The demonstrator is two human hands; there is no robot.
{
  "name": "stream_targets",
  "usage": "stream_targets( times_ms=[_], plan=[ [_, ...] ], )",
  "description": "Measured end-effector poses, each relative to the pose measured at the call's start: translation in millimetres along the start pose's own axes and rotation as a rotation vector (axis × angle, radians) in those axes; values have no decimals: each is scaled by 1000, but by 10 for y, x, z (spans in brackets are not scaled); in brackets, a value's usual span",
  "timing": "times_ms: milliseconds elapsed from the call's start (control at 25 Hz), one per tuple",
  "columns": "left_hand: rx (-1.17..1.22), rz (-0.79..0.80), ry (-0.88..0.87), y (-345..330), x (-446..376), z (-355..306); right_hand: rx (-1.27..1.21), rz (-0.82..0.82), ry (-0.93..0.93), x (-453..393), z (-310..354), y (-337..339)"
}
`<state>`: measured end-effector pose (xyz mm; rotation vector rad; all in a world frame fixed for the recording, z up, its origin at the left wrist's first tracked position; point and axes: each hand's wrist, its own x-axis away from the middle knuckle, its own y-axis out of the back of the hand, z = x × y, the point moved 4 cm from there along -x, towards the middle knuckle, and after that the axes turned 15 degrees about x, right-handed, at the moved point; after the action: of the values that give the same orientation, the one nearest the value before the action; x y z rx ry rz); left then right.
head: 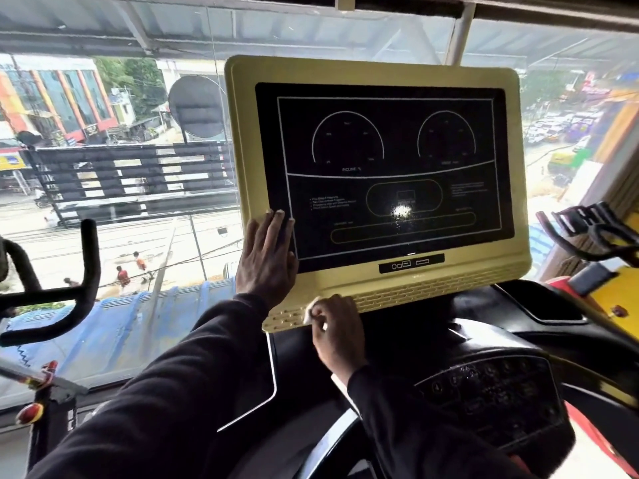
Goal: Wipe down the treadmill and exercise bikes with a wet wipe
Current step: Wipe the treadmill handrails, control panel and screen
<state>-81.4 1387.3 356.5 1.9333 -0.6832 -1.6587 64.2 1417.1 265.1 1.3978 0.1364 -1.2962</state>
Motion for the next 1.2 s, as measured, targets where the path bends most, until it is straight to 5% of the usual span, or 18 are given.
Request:
stream_targets(
  times_ms=[120,280,440,640,800,960,1080,1200],
  plan=[
    [-19,-2,-3,-10,2,-12,-90,-46,-196,12,92,33],
    [-38,12,20,-13,9,-24,-22,2,136,-47,141,82],
    [-46,19,32,6,-4,-21,-56,-129,-272,-343,-282,193],
    [-47,23,48,9,1,-51,31,23,235,-334,13,120],
    [-50,25,52,-2,-10,-15,-44,-101,-109,-537,-203,233],
    [-51,37,48,-23,16,-15,-4,-12,81,-549,-101,178],
    [-52,39,63,-24,17,-1,-78,-91,-134,-753,-186,254],
    [-13,33,74,-13,18,-7,-12,48,205,-779,-1,198]
  ],
)
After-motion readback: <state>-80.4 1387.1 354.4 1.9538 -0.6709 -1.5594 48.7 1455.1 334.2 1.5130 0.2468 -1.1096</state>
